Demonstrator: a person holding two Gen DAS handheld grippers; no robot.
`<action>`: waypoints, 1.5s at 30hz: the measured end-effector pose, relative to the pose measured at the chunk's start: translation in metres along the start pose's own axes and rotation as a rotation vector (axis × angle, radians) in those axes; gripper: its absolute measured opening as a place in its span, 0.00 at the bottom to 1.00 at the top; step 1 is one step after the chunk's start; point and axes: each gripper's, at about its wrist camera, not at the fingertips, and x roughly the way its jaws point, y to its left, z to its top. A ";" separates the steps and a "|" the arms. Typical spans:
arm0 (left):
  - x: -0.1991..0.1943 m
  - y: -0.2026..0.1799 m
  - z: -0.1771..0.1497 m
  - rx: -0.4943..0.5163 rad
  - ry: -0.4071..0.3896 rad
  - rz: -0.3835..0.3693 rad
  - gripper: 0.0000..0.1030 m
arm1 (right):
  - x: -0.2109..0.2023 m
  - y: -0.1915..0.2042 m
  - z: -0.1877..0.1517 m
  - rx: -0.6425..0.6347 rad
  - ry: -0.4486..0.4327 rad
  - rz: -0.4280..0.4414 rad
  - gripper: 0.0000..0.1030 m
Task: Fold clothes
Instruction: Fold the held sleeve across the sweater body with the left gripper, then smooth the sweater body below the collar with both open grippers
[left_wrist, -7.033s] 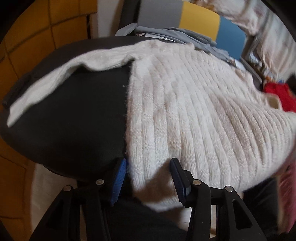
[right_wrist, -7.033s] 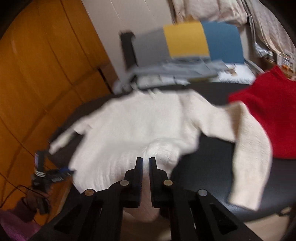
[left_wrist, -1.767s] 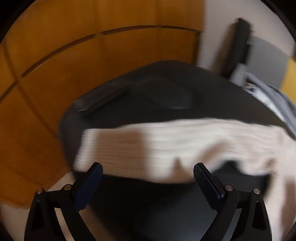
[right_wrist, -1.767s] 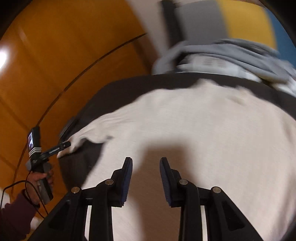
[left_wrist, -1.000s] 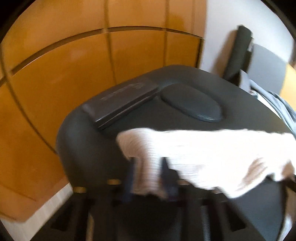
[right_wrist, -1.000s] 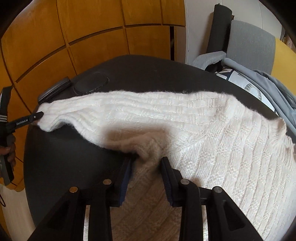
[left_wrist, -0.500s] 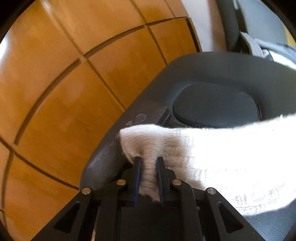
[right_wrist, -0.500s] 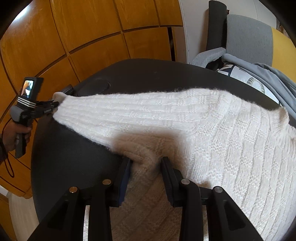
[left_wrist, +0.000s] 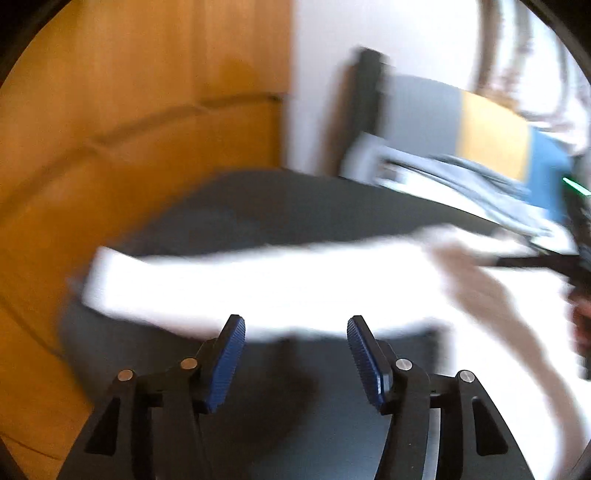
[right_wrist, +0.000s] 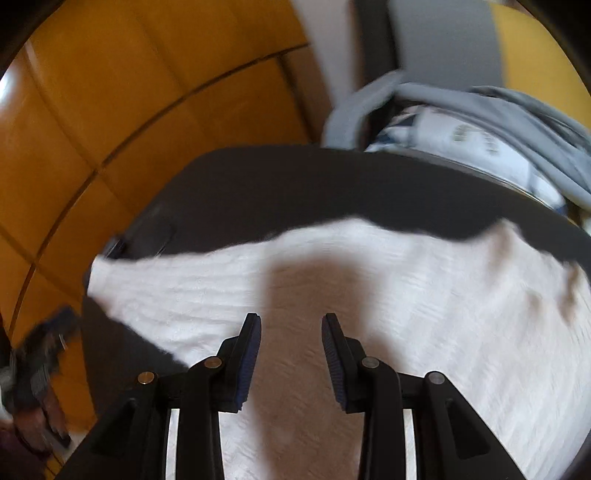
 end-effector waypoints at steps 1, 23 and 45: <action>0.003 -0.020 -0.011 -0.007 0.028 -0.074 0.57 | 0.006 0.007 0.002 -0.034 0.035 0.034 0.34; 0.008 -0.086 -0.037 -0.004 0.059 -0.172 0.62 | -0.025 -0.002 -0.019 -0.096 -0.103 -0.122 0.32; 0.207 -0.282 0.096 0.589 -0.024 -0.055 0.95 | -0.094 -0.204 -0.016 0.034 -0.001 -0.464 0.21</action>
